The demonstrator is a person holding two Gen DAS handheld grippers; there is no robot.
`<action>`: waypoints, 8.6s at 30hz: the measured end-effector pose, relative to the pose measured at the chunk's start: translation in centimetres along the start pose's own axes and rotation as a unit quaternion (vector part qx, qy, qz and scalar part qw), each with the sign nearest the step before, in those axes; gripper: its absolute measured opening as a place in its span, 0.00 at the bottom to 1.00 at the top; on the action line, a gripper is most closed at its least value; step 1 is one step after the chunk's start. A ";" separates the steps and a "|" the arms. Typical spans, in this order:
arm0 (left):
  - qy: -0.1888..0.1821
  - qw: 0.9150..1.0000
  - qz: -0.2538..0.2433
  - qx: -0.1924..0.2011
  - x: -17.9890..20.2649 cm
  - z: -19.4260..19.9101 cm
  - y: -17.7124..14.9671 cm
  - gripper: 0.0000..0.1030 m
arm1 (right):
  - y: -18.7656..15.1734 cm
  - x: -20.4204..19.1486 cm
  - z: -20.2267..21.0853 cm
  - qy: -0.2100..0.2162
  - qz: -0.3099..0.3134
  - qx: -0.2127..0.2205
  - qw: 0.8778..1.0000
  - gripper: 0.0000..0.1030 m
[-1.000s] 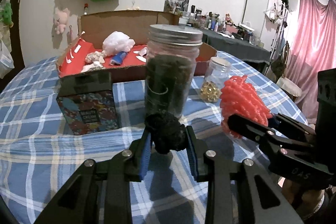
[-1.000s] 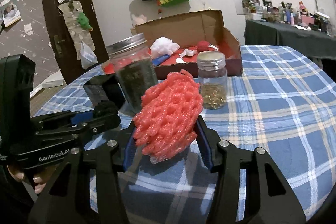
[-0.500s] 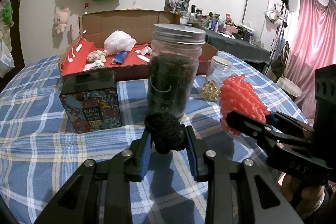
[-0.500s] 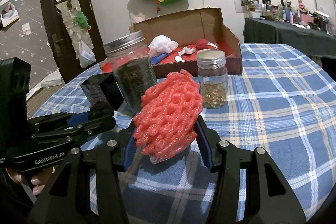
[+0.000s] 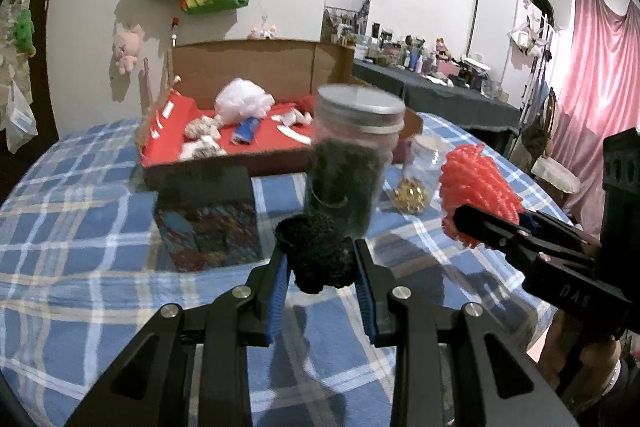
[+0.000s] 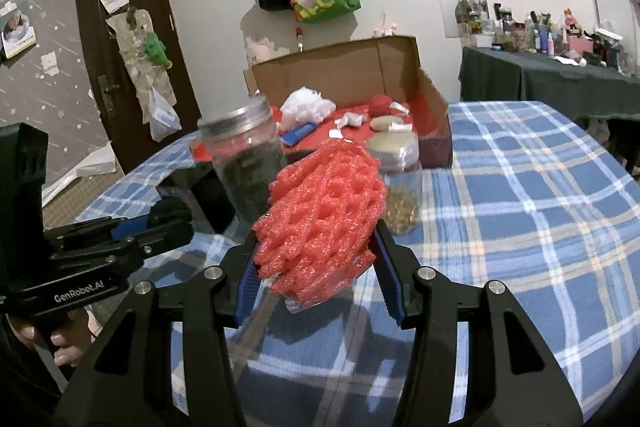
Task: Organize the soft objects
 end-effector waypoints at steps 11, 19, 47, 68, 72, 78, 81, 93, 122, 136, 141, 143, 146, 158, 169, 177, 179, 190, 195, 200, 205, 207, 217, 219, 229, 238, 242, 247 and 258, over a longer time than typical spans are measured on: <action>0.022 0.999 0.005 0.030 -2.5 1.7 3.9 0.32 | 3.8 0.0 0.7 -0.002 0.002 0.025 1.000 0.47; 0.034 0.999 0.008 0.039 -4.4 1.5 6.3 0.32 | 6.7 0.5 0.4 -0.008 0.002 0.039 0.999 0.47; -0.068 0.991 -0.062 -0.092 -6.2 -9.1 10.7 0.32 | 12.3 1.9 -10.3 0.054 0.042 -0.121 0.990 0.49; -0.108 0.958 -0.122 -0.236 -5.3 -20.7 11.9 0.33 | 11.2 3.6 -22.8 0.052 0.037 -0.345 0.936 0.49; -0.104 0.955 -0.125 -0.249 -5.3 -21.6 11.3 0.33 | 10.7 4.1 -23.6 0.053 0.022 -0.359 0.931 0.49; -0.104 0.954 -0.132 -0.250 -5.2 -22.1 11.5 0.33 | 10.3 4.0 -24.8 0.043 0.027 -0.378 0.924 0.50; -0.103 0.953 -0.131 -0.254 -5.4 -22.4 11.5 0.36 | 10.5 4.1 -24.9 0.051 0.014 -0.388 0.920 0.50; -0.092 0.952 -0.118 -0.267 -5.9 -23.4 11.3 0.53 | 10.1 4.0 -25.7 0.044 0.009 -0.406 0.913 0.59; -0.006 0.979 0.005 -0.202 -9.9 -16.7 13.7 0.89 | 14.9 4.1 -20.4 -0.020 -0.004 -0.297 0.955 0.77; 0.054 0.986 0.044 -0.149 -10.5 -12.8 12.4 1.00 | 13.0 4.0 -16.5 -0.088 0.014 -0.241 0.966 0.79; 0.061 0.983 0.059 -0.161 -10.6 -13.5 10.8 1.00 | 11.6 4.4 -16.9 -0.103 0.017 -0.240 0.965 0.79; 0.063 0.981 0.065 -0.169 -10.7 -13.9 10.2 1.00 | 11.2 4.5 -17.1 -0.104 0.017 -0.241 0.965 0.79; 0.067 0.979 0.072 -0.177 -10.7 -14.4 9.5 1.00 | 10.8 5.0 -17.4 -0.115 0.020 -0.242 0.963 0.79; 0.073 0.978 0.068 -0.182 -10.7 -15.0 9.4 1.00 | 9.6 6.3 -18.3 -0.112 -0.004 -0.249 0.962 0.79; 0.081 0.975 0.067 -0.196 -10.9 -15.4 9.0 1.00 | 9.4 6.5 -18.3 -0.123 0.003 -0.248 0.961 0.79; 0.085 0.974 0.061 -0.201 -10.8 -15.7 8.9 1.00 | 9.4 6.6 -18.3 -0.126 0.004 -0.247 0.961 0.79; 0.084 0.974 0.063 -0.202 -10.8 -15.7 8.8 0.99 | 9.4 6.6 -18.3 -0.126 0.006 -0.247 0.961 0.79; 0.084 0.972 0.069 -0.206 -10.9 -15.7 8.7 0.99 | 9.4 6.6 -18.3 -0.126 0.005 -0.247 0.961 0.79; 0.085 0.972 0.072 -0.209 -11.0 -15.7 8.6 0.99 | 9.4 6.6 -18.3 -0.127 0.006 -0.245 0.961 0.79; 0.087 0.970 0.075 -0.213 -11.1 -15.9 8.5 0.99 | 9.4 6.6 -18.3 -0.127 0.007 -0.245 0.961 0.79; 0.088 0.970 0.075 -0.214 -11.2 -16.0 8.5 0.99 | 9.4 6.5 -18.3 -0.127 0.008 -0.245 0.961 0.79; 0.089 0.970 0.075 -0.214 -11.2 -16.0 8.5 0.99 | 9.4 6.5 -18.3 -0.127 0.008 -0.245 0.961 0.79; 0.091 0.970 0.074 -0.213 -11.2 -16.0 8.4 0.99 | 9.4 6.5 -18.4 -0.127 0.009 -0.245 0.961 0.79; 0.092 0.970 0.074 -0.213 -11.2 -15.9 8.4 0.99 | 9.3 6.5 -18.4 -0.127 0.009 -0.245 0.961 0.79; 0.092 0.970 0.074 -0.214 -11.2 -15.9 8.4 0.99 | 9.4 6.5 -18.3 -0.127 0.009 -0.244 0.961 0.79; 0.088 0.969 0.076 -0.216 -11.1 -16.0 8.3 0.99 | 9.4 6.5 -18.3 -0.127 0.008 -0.242 0.962 0.79; 0.087 0.969 0.076 -0.217 -11.1 -16.1 8.3 0.99 | 9.4 6.5 -18.3 -0.126 0.006 -0.242 0.962 0.79; 0.086 0.969 0.076 -0.218 -11.1 -16.1 8.3 0.99 | 9.4 6.5 -18.3 -0.126 0.007 -0.242 0.962 0.79; 0.088 0.969 0.076 -0.218 -11.1 -16.0 8.2 0.99 | 9.4 6.5 -18.3 -0.126 0.006 -0.242 0.962 0.79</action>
Point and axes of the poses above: each gripper's, at about its wrist camera, not at the fingertips, and z roughly against the way its jaws point, x to its right, y to its top, the point moved 9 cm from there along -z, roughly the way its jaws point, and after that the axes turned 5 degrees about -z, right-handed, at the moved point
